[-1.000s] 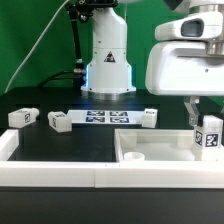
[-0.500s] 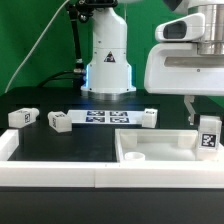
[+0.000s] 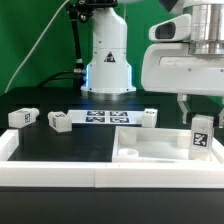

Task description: Assemble one leg

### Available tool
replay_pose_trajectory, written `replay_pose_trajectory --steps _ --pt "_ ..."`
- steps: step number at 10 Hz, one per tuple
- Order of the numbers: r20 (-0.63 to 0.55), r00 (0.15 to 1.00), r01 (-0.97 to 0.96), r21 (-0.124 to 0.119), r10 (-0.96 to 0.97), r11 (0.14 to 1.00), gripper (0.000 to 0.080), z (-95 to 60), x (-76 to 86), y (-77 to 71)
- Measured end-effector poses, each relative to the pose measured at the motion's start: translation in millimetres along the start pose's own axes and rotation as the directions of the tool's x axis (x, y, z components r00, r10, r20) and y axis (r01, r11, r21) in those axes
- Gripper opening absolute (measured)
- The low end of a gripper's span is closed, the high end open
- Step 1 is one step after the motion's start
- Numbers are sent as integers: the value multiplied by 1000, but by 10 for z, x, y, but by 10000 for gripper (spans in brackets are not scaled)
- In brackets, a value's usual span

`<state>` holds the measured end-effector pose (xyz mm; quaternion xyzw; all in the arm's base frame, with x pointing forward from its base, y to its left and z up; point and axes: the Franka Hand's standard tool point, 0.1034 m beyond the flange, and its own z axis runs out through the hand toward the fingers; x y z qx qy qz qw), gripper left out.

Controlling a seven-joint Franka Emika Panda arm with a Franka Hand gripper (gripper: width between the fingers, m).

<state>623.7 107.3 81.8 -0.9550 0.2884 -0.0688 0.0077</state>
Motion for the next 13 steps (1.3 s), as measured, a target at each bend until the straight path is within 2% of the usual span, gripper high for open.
replay_pose_trajectory --steps 2,3,4,5,6,8,13 --pt "-1 1000 -3 -6 3 1000 301 0 11 19" --pt "-1 1000 -3 -6 3 1000 355 5 8 18" --pt "-1 1000 -3 -5 3 1000 544 6 6 17" --pt "-1 1000 -3 -6 3 1000 544 7 6 17" --pt "-1 1000 -3 -6 3 1000 616 8 6 17" --pt "-1 1000 -3 -6 3 1000 648 10 5 18" --pt "-1 1000 -3 -6 3 1000 649 12 4 19"
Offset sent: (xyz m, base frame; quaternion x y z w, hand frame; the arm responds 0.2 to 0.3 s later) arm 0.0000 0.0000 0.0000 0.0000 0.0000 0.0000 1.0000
